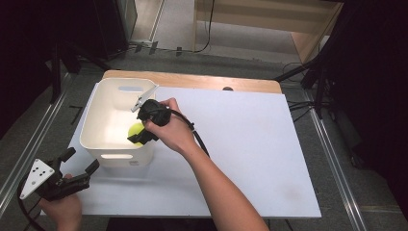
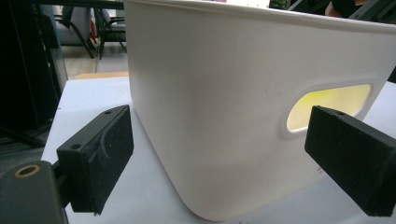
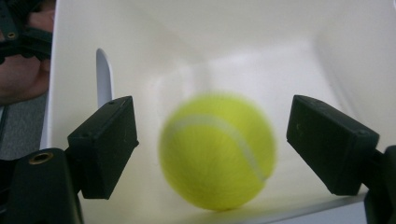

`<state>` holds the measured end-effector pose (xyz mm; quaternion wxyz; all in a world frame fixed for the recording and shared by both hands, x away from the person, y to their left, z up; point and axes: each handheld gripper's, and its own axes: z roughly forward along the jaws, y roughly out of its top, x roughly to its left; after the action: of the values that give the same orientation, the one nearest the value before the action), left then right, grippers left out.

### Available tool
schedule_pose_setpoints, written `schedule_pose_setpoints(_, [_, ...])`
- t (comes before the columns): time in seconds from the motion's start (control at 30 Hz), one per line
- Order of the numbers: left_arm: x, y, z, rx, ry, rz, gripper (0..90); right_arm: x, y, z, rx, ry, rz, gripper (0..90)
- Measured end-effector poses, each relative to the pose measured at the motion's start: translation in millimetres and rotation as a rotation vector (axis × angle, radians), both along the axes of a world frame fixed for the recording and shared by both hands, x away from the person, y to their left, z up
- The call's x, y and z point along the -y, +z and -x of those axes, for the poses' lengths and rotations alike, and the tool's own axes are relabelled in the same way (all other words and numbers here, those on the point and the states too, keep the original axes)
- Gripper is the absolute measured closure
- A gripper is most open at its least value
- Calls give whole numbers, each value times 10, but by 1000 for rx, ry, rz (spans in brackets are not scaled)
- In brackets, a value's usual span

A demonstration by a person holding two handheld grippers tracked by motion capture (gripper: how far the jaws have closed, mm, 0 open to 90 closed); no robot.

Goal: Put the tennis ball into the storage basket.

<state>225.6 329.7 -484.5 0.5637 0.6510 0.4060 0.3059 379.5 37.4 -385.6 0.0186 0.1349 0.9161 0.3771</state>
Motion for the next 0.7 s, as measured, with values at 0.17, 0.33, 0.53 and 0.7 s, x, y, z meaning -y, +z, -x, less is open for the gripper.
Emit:
schedule_pose_setpoints(0.17, [1,0,-1,1,-1,-2,79,32,62,33,19,-17,-4,96])
schedule_pose_setpoints(0.33, [2,0,-1,1,-1,0,79,133,109,60,39,-43,-35,82])
schedule_pose_setpoints(0.53, [2,0,-2,1,-2,-2,79,274,117,88,35,-60,-57,0])
schedule_pose_setpoints(0.7, [1,1,-1,0,-2,-8,79,395,135,103,50,-82,-71,0])
